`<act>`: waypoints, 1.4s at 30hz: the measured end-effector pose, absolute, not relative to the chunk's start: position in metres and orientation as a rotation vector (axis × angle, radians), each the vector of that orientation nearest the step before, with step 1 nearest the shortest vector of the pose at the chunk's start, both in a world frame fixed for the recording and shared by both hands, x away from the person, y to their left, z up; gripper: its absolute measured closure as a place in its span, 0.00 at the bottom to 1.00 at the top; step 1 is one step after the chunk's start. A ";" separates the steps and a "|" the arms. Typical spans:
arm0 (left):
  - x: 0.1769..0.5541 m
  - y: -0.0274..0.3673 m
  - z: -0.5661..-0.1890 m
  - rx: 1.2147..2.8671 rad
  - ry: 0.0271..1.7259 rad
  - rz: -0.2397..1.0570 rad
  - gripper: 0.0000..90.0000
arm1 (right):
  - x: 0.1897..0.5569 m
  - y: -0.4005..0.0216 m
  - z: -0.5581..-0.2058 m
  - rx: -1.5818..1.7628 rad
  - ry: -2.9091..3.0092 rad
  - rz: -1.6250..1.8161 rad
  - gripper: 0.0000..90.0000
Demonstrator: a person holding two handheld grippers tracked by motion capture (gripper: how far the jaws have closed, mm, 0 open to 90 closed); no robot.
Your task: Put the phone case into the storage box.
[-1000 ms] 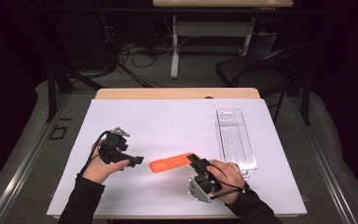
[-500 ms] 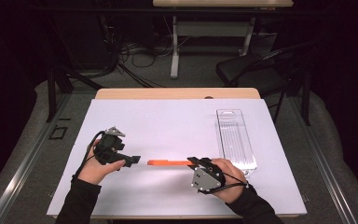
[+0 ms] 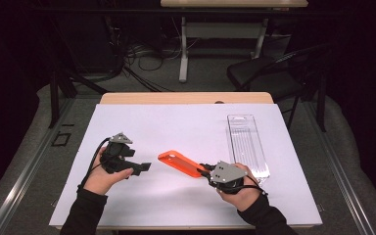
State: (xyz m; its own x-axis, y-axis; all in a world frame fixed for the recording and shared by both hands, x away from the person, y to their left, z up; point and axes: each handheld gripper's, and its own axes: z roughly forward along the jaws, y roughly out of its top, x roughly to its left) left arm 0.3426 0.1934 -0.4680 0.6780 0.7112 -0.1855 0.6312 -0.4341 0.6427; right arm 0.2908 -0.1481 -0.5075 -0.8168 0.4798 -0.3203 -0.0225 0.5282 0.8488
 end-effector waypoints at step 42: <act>0.327 0.159 -0.467 2.035 0.884 0.091 0.47 | 0.295 -0.163 -0.524 0.800 2.049 1.773 0.90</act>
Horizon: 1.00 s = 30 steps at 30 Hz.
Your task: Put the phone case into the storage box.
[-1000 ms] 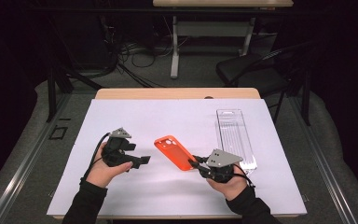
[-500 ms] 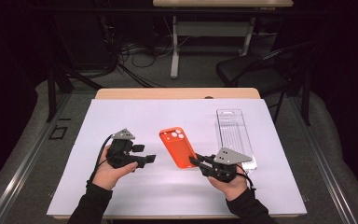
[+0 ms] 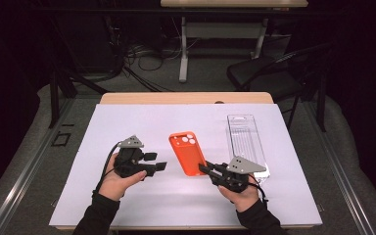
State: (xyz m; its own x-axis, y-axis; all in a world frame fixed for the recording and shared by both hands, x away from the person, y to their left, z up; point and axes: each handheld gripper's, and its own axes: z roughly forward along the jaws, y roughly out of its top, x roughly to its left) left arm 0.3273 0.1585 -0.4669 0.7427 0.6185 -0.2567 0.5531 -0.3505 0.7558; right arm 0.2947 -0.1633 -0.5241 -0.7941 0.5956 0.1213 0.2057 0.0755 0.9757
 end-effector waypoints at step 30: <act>0.328 0.156 -0.459 1.865 0.875 -0.072 0.67 | 0.290 -0.150 -0.530 0.771 2.096 1.777 0.90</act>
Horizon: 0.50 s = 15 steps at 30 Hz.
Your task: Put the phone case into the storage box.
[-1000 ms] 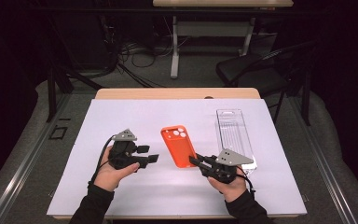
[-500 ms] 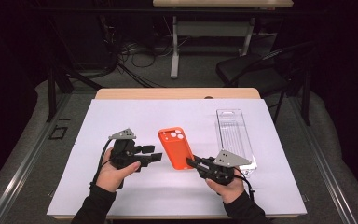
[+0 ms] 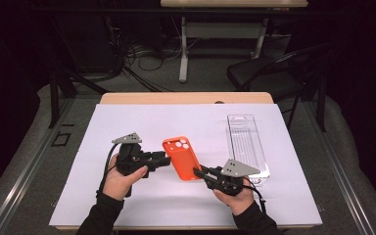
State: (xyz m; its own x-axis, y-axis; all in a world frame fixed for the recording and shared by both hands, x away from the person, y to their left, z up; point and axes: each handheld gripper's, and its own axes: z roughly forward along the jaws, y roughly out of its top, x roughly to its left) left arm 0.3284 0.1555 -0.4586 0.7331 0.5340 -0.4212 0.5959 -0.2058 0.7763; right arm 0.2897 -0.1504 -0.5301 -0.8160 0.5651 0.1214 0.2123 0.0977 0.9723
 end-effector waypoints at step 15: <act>0.330 0.158 -0.458 1.851 0.912 -0.097 0.82 | 0.288 -0.143 -0.535 0.744 2.133 1.748 0.90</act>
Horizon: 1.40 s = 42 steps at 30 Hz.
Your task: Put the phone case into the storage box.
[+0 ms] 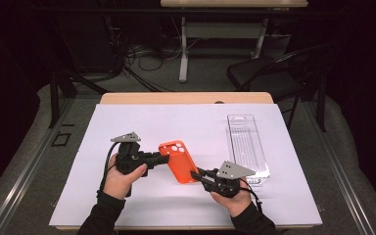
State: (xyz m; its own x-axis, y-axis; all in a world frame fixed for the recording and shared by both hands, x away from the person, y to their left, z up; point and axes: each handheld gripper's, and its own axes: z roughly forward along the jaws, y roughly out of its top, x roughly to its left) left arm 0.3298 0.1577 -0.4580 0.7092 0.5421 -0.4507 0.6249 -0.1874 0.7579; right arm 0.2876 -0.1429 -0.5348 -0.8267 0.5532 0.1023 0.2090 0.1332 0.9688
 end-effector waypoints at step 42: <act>0.332 0.161 -0.463 1.801 1.007 -0.158 0.93 | 0.288 -0.140 -0.538 0.731 2.169 1.719 0.90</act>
